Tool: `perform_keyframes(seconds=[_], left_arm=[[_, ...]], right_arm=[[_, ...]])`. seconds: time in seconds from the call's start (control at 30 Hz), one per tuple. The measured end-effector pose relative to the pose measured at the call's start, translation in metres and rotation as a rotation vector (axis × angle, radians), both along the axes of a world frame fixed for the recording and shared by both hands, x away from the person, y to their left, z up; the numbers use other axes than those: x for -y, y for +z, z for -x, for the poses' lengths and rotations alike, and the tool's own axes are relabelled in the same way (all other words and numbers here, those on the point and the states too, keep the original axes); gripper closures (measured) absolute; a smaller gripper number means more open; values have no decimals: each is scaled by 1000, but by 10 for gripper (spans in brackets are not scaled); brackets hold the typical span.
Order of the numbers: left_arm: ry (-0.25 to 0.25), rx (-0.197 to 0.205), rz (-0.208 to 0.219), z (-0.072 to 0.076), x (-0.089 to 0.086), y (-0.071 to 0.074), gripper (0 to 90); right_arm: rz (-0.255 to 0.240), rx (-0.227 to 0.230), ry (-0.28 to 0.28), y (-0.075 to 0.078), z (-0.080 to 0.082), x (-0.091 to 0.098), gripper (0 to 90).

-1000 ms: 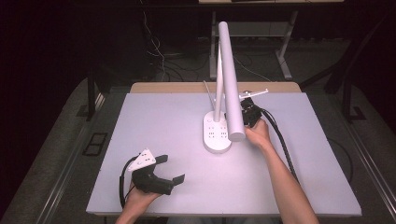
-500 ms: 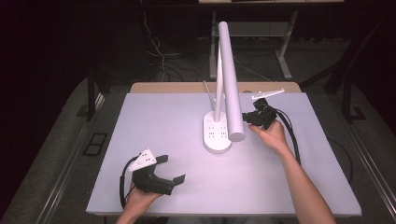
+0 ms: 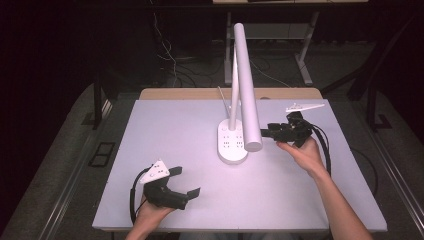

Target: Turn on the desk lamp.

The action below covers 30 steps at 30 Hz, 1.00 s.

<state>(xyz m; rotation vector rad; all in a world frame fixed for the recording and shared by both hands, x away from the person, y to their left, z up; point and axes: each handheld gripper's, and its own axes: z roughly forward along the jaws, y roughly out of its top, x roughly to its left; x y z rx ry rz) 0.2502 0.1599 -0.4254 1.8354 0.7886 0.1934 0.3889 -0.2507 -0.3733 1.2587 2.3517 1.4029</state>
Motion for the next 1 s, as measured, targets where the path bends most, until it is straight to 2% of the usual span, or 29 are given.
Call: perform_keyframes(seconds=[0.13, 0.2, 0.27, 0.57, 1.0], left_arm=[[7, -1, 7, 0, -1, 0, 0], [8, -1, 5, -1, -2, 0, 0], [10, -2, 5, -1, -2, 0, 0], [12, -1, 8, -2, -3, 0, 0], [11, -3, 5, -2, -3, 0, 0]], right_arm=[[-11, -8, -24, 4, 12, 5, 130], [-2, -2, -31, 4, 19, 6, 96], [3, 0, -32, 4, 25, 8, 5], [-29, 2, -28, -4, 54, 22, 4], [-44, 0, -23, -18, 100, 40, 5]])
